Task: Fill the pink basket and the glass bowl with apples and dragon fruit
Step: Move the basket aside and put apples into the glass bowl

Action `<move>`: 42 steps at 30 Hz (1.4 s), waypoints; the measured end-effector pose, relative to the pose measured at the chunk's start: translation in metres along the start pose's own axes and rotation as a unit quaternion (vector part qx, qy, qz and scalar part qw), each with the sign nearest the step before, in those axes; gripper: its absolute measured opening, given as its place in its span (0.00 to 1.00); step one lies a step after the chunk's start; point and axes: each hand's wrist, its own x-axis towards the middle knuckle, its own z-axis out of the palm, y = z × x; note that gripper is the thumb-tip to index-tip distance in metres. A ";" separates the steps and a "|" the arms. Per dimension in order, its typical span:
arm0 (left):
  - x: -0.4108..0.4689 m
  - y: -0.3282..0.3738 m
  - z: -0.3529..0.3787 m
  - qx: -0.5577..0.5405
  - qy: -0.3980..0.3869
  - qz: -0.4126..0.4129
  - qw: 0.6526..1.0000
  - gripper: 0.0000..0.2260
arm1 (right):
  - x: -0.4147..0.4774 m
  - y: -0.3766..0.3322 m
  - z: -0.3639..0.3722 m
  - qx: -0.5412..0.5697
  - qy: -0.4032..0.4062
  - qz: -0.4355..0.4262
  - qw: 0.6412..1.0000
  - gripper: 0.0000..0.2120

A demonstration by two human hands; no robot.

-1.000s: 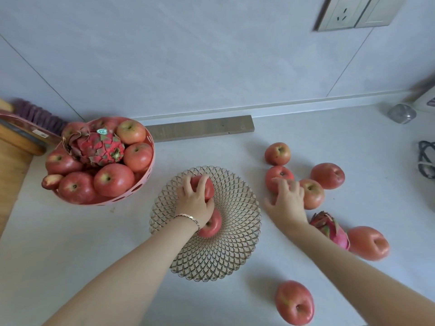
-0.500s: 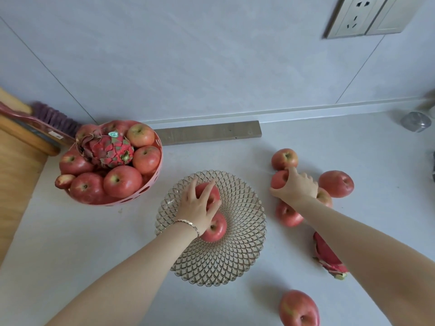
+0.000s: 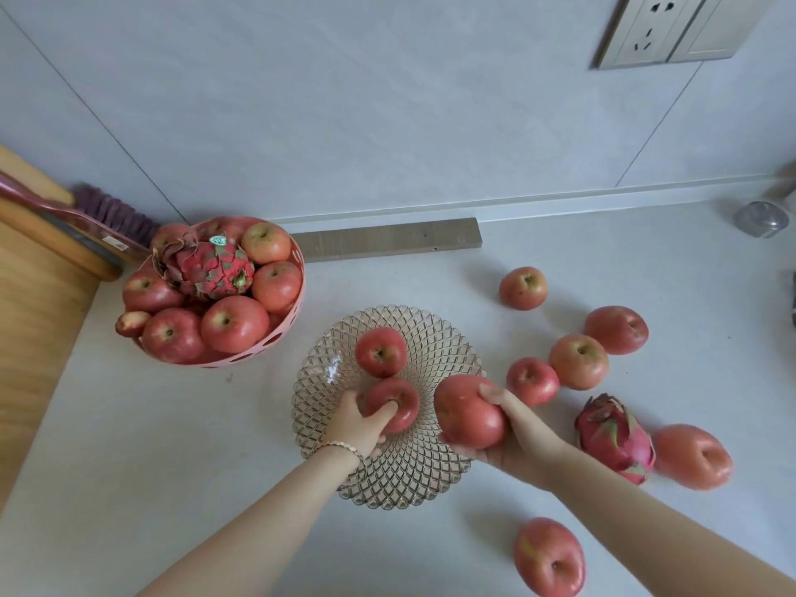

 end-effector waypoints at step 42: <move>0.001 0.001 -0.009 -0.077 0.011 -0.018 0.997 0.23 | 0.025 0.060 0.057 -0.567 0.207 -0.051 0.796 0.20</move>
